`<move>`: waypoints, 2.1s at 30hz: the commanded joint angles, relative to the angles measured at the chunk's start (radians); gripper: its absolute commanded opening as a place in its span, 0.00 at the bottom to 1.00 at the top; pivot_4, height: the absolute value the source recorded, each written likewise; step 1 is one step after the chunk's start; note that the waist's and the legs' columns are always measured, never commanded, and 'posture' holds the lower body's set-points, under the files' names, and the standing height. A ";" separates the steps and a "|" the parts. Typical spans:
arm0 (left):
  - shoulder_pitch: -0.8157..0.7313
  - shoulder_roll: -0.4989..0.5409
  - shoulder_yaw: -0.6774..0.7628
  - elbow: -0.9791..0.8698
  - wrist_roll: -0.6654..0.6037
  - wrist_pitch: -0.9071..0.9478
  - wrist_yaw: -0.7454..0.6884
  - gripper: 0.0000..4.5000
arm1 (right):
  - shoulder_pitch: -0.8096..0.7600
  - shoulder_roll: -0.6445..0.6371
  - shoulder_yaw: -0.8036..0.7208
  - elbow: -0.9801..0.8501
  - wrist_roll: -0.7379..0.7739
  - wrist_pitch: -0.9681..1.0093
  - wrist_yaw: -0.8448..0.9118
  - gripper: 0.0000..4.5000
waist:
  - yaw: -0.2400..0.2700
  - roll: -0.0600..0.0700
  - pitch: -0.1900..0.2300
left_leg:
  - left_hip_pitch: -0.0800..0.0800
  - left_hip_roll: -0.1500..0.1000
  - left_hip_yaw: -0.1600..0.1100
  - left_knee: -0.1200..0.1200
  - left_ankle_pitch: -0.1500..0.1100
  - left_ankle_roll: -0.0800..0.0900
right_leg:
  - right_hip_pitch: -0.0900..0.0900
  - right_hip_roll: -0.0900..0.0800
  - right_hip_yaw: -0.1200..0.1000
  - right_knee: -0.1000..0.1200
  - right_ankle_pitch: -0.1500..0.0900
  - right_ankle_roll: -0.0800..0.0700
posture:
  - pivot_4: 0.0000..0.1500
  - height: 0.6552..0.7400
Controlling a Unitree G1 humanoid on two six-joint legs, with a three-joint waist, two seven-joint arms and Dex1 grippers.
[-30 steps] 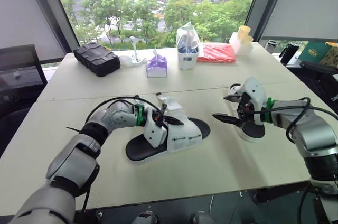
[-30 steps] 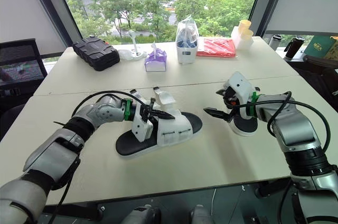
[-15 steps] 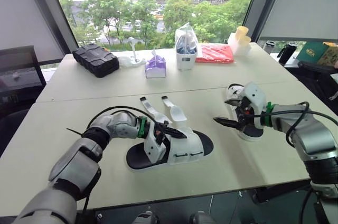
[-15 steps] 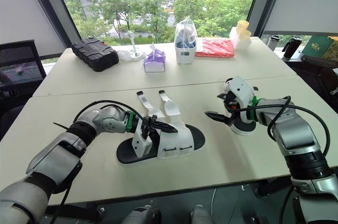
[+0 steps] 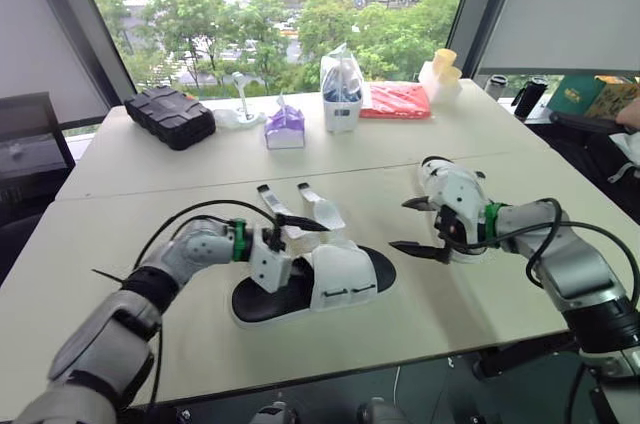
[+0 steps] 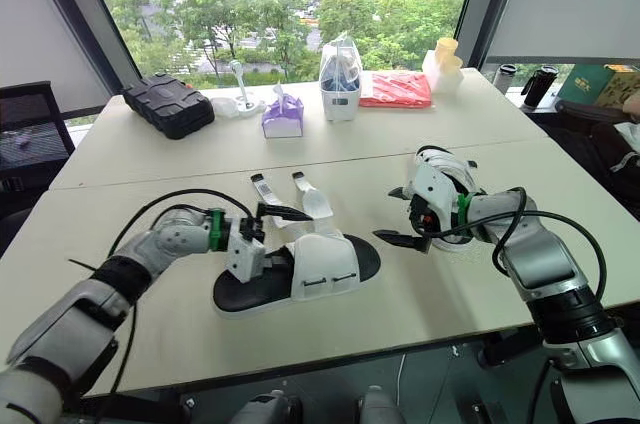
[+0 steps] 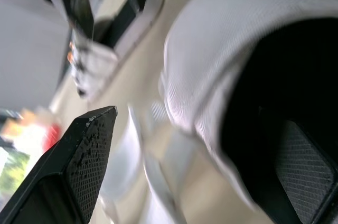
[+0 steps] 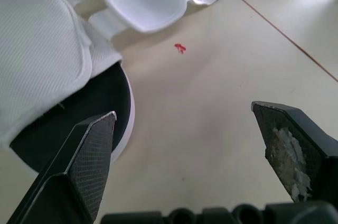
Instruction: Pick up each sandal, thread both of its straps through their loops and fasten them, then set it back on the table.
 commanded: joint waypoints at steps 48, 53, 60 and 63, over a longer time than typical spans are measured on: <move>-0.045 -0.469 0.906 0.037 -0.805 1.745 0.422 1.00 | -0.070 0.234 0.165 0.312 -0.079 -0.395 0.352 0.01 | 0.007 -0.001 -0.001 | 0.000 0.000 -0.001 0.007 -0.002 0.000 | 0.003 0.001 -0.001 0.000 0.001 -0.001 | 1.00 1.00; -0.123 -0.486 0.938 0.174 -0.768 1.670 0.421 0.94 | -0.074 0.235 0.170 0.316 -0.088 -0.397 0.357 0.00 | 0.008 -0.001 -0.001 | 0.000 0.000 -0.001 0.007 -0.002 -0.001 | 0.003 0.001 -0.001 0.000 0.001 -0.001 | 1.00 1.00; -0.194 -0.478 0.979 0.323 -0.734 1.563 0.414 0.23 | -0.075 0.237 0.175 0.311 -0.095 -0.394 0.362 0.00 | 0.006 -0.001 -0.001 | 0.000 0.000 -0.001 0.006 -0.002 -0.001 | 0.002 0.001 -0.001 0.000 0.001 -0.001 | 1.00 1.00; -0.208 -0.474 0.979 0.346 -0.719 1.544 0.391 0.01 | -0.075 0.235 0.175 0.314 -0.098 -0.396 0.365 0.00 | 0.008 -0.001 -0.001 | 0.000 0.000 -0.001 0.006 -0.002 -0.001 | 0.003 0.001 -0.001 0.000 0.001 -0.001 | 1.00 1.00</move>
